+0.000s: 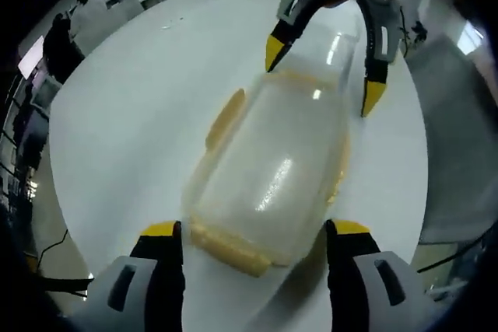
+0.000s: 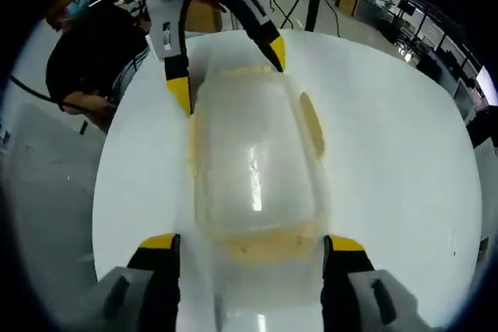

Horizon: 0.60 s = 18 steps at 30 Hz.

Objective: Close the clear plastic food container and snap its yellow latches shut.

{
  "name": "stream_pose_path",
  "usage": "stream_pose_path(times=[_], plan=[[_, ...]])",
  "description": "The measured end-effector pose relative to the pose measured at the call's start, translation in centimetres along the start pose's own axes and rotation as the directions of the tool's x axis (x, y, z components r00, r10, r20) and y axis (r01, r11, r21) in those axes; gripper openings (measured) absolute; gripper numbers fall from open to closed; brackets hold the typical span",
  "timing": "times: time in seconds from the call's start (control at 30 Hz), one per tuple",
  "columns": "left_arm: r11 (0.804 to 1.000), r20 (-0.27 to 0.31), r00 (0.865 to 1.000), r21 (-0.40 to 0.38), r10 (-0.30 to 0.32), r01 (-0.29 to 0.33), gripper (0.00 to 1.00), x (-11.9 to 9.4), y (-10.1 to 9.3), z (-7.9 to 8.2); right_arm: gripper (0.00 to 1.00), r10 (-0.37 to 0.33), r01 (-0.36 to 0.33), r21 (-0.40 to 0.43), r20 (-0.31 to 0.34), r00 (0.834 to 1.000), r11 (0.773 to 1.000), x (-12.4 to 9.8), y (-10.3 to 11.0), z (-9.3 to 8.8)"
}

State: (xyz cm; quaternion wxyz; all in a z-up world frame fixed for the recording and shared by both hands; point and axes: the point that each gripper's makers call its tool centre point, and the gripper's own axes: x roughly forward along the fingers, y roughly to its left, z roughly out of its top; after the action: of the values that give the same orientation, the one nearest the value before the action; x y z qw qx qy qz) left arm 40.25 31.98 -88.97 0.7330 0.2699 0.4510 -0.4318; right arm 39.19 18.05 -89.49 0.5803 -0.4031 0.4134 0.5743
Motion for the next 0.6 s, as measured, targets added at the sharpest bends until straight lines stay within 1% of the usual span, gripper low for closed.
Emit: stream_pose_path(times=[0.03, 0.07, 0.27, 0.37, 0.5, 0.6], plan=[[1.0, 0.0, 1.0, -0.006, -0.004, 0.004, 0.74, 0.0, 0.0, 0.0, 0.75, -0.002, 0.002, -0.03, -0.015, 1.0, 1.0, 0.1, 0.1, -0.2], [1.0, 0.003, 1.0, -0.001, -0.001, 0.001, 0.74, 0.0, 0.0, 0.0, 0.77, 0.005, -0.005, 0.008, 0.0, 1.0, 1.0, 0.1, 0.4, 0.0], [1.0, 0.011, 1.0, 0.02, -0.017, 0.017, 0.74, 0.0, -0.2, 0.2, 0.77, 0.004, -0.004, 0.004, 0.002, 1.0, 1.0, 0.1, 0.3, 0.0], [0.997, 0.02, 0.999, 0.06, -0.043, 0.042, 0.71, 0.1, -0.7, 0.3, 0.76, 0.011, -0.011, -0.017, 0.003, 1.0, 1.0, 0.0, 0.2, -0.2], [0.996, 0.033, 0.998, 0.078, -0.054, 0.051, 0.67, 0.1, -0.9, 0.6, 0.71, 0.022, -0.022, -0.048, 0.007, 1.0, 0.999, -0.2, -0.2, -0.5], [0.995, 0.039, 0.998, 0.081, -0.057, 0.054, 0.65, 0.2, -1.0, 0.8, 0.63, 0.023, -0.021, -0.05, 0.029, 0.999, 0.998, -0.4, -0.9, -0.5]])
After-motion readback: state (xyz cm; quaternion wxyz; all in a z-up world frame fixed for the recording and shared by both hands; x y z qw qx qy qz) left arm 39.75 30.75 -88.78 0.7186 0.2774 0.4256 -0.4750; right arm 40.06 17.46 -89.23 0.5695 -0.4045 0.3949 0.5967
